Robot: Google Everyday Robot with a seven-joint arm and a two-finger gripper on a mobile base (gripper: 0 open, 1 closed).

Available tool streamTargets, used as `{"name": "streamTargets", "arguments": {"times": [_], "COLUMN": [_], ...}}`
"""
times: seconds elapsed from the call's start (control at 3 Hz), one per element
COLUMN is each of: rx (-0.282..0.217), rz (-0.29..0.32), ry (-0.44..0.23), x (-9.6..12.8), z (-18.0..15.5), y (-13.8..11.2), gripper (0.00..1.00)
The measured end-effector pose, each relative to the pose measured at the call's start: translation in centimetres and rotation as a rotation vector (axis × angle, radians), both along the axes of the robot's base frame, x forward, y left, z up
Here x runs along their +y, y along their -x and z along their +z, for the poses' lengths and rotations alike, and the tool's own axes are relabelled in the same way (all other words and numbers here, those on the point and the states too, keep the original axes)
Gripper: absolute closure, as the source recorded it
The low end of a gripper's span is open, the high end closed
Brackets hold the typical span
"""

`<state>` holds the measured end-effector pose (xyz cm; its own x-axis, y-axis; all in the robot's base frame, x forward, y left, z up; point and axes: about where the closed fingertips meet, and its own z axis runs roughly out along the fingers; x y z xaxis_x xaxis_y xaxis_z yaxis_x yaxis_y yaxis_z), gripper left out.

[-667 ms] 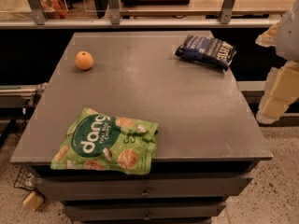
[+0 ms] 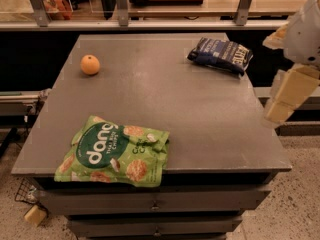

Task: Move orange near green rice chip bag

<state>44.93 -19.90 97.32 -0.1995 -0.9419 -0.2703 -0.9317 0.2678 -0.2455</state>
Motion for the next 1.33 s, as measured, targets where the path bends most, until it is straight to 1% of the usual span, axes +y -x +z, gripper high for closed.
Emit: {"name": "streamTargets", "arguments": {"times": [0.33, 0.67, 1.0, 1.33], "rx": [0.008, -0.007, -0.007, -0.011], "rz": [0.047, 0.103, 0.103, 0.111], "ry": [-0.14, -0.255, -0.255, -0.322], "x": [5.9, 12.0, 12.0, 14.2], "z": [-2.4, -2.7, -2.7, -4.1], "y": [-3.4, -6.1, -6.1, -7.3], "gripper": [0.0, 0.0, 0.0, 0.0]}}
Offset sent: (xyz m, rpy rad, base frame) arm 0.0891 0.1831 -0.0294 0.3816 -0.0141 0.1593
